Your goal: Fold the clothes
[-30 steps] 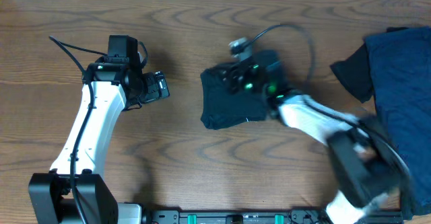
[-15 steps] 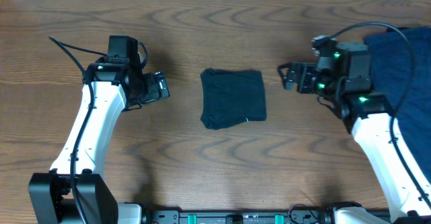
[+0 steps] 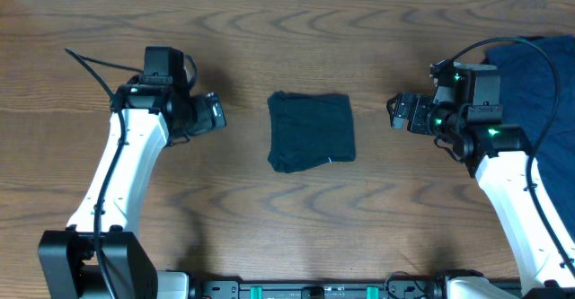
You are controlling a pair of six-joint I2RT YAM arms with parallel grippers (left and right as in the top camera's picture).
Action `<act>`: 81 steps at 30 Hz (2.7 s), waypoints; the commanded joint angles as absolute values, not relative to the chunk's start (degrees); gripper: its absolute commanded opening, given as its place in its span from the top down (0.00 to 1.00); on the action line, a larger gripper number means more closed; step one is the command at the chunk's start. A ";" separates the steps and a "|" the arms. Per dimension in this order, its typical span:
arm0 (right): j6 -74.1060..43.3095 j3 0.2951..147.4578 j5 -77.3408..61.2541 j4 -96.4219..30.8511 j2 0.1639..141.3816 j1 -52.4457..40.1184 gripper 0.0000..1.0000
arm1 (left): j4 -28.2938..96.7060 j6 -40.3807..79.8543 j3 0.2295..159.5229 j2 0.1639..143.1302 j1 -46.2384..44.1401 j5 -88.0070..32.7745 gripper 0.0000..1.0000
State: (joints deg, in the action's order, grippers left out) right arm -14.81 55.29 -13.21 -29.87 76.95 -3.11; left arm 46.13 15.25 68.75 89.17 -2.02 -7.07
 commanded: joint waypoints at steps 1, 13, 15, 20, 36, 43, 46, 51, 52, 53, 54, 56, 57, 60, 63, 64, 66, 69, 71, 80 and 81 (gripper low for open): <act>-14.06 55.11 -12.62 -30.04 76.14 -2.74 0.01 | 41.41 15.35 68.58 89.80 -1.89 -6.90 0.02; -14.06 55.11 -12.62 -30.04 76.14 -2.74 0.01 | 43.35 19.07 68.51 89.93 -9.39 -10.94 0.02; -14.06 55.11 -12.62 -30.02 76.14 -2.74 0.01 | 42.98 21.85 68.51 89.93 -12.82 -8.45 0.02; -14.06 55.11 -12.62 -30.02 76.14 -2.74 0.01 | 41.32 28.03 68.51 90.91 -20.88 -6.72 0.02; -14.06 55.11 -12.62 -30.02 76.14 -2.74 0.01 | 32.18 30.79 68.51 108.25 -29.17 -0.40 0.02; -14.06 55.11 -12.62 -30.02 76.14 -2.74 0.01 | 32.05 30.79 68.51 111.28 -29.34 -0.47 0.17; -14.06 55.11 -12.62 -30.02 76.14 -2.74 0.01 | 31.97 30.79 68.51 112.18 -29.34 -0.49 0.26; -14.06 55.11 -12.62 -30.02 76.14 -2.74 0.01 | 31.99 30.79 68.51 112.46 -29.34 -0.60 0.49; -14.06 55.11 -12.62 -30.02 76.14 -2.74 0.01 | 32.01 30.79 68.51 112.46 -29.34 -0.60 0.52; -14.06 55.11 -12.62 -30.02 76.14 -2.74 0.01 | 32.03 30.79 68.51 112.46 -29.34 -0.62 0.58; -14.06 55.11 -12.62 -30.02 76.14 -2.74 0.01 | 32.05 30.79 68.51 112.46 -29.34 -0.62 0.65; -14.06 55.11 -12.62 -30.02 76.14 -2.74 0.01 | 32.03 30.79 68.51 112.46 -29.34 -0.64 0.80; -14.06 55.11 -12.62 -30.02 76.14 -2.74 0.01 | 32.01 30.79 68.51 112.46 -29.34 -0.64 0.82; -14.06 55.11 -12.62 -30.02 76.14 -2.74 0.01 | 31.92 30.76 68.55 112.42 -29.34 -0.64 0.94; -14.06 55.11 -12.62 -30.02 76.14 -2.74 0.01 | 32.01 30.55 69.36 112.29 -29.26 -0.60 0.94; -14.06 55.11 -12.62 -30.04 76.14 -2.74 0.01 | 32.05 30.48 69.82 112.05 -29.21 -0.60 0.94; -14.06 55.11 -12.62 -30.02 76.14 -2.74 0.01 | 32.05 30.15 70.65 111.04 -29.17 -0.58 0.94; -14.06 55.11 -12.62 -30.02 76.14 -2.74 0.01 | 31.99 30.06 71.64 108.51 -28.95 1.04 0.94; -14.06 55.11 -12.62 -30.02 76.14 -2.74 0.01 | 31.99 30.09 71.99 106.30 -28.69 3.20 0.94; -14.06 55.11 -12.62 -30.02 76.14 -2.74 0.01 | 31.79 30.09 71.99 101.93 -23.20 9.72 0.94; -14.06 55.11 -12.62 -30.02 76.14 -2.74 0.01 | 31.79 30.09 71.99 101.93 -21.96 9.72 0.94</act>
State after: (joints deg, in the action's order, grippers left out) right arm -14.79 55.29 -13.02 -30.00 76.95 -3.11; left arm 31.59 31.03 71.13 102.28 -25.02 5.98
